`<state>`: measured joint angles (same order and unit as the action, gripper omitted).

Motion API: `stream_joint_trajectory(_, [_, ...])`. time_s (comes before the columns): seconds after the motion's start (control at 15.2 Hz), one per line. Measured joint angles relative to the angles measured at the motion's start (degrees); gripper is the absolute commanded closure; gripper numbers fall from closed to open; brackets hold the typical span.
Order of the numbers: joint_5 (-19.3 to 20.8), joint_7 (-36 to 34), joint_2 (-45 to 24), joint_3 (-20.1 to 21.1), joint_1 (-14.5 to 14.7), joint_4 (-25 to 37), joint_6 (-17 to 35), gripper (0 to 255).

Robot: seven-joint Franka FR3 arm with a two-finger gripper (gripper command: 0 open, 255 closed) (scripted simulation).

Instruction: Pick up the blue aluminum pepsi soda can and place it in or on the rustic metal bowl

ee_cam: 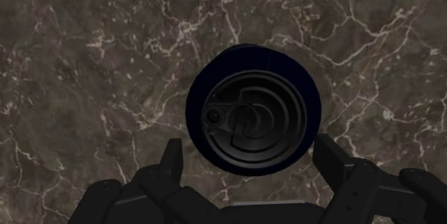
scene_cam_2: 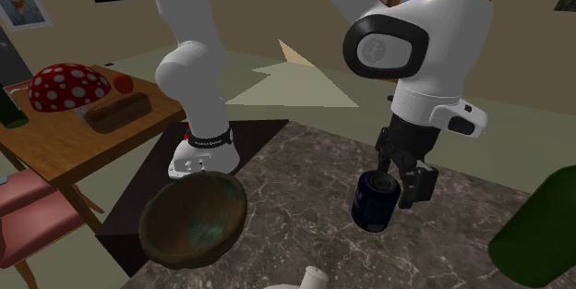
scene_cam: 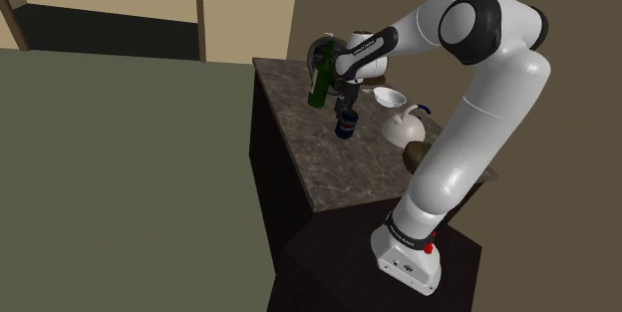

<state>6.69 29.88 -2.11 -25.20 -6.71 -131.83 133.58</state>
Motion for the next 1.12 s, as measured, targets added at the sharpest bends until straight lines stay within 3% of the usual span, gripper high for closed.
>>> stream_joint_trajectory(0.66, [-0.03, 0.02, 0.07, 0.02, 0.01, 0.11, -0.06, 255])
stream_joint_trajectory(1.12, [1.26, -0.77, 3.15, 0.17, 0.23, 1.74, -4.71, 255])
